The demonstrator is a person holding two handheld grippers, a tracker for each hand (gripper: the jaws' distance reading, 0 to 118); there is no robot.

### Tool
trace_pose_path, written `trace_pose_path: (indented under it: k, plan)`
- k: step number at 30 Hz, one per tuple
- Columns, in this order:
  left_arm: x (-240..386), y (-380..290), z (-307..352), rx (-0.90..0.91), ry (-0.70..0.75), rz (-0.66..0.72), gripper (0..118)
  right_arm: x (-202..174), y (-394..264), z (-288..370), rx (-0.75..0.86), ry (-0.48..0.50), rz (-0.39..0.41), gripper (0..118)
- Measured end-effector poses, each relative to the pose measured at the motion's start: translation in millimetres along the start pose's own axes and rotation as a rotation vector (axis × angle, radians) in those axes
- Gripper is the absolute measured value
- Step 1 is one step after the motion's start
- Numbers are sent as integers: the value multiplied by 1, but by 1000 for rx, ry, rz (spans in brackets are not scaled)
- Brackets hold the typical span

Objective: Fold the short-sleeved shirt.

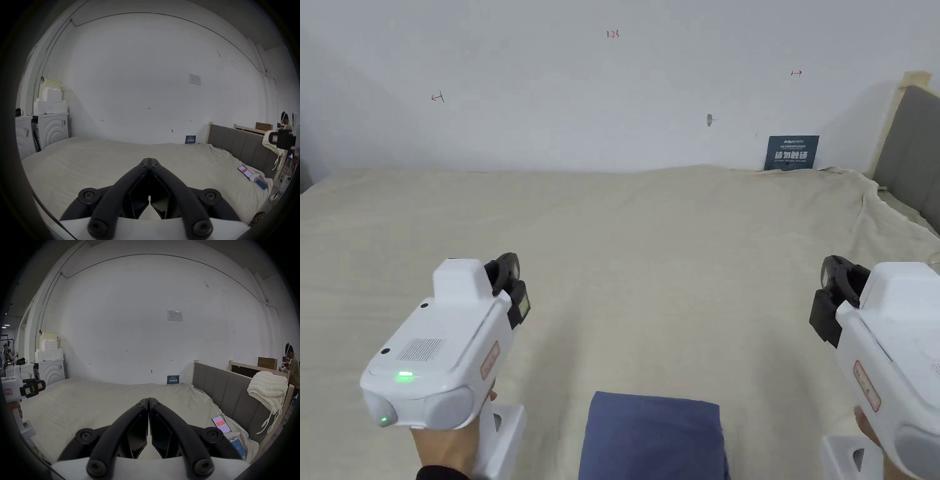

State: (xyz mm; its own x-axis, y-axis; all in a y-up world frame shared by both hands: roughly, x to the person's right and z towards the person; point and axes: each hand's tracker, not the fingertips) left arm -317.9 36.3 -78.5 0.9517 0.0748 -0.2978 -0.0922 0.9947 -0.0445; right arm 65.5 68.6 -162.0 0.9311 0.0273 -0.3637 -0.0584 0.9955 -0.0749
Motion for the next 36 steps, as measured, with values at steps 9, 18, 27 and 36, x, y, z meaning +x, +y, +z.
trace_pose_path:
  k: [9, 18, 27, 36]
  plan:
    - [-11, 6, 5, 19, 41, -24, 0, -10, -5, -3, 10, 8, -20, 1]
    - [-9, -1, 3, -9, 26, -28, 0, -26, -30, -15, -47, 60, -30, 1]
    - [-16, -19, 2, -76, 2, -24, 0, -70, -116, -47, -231, 158, -23, 1]
    - [-29, -53, -1, -223, -47, 5, 0, -105, -194, -70, -411, 213, -8, 1]
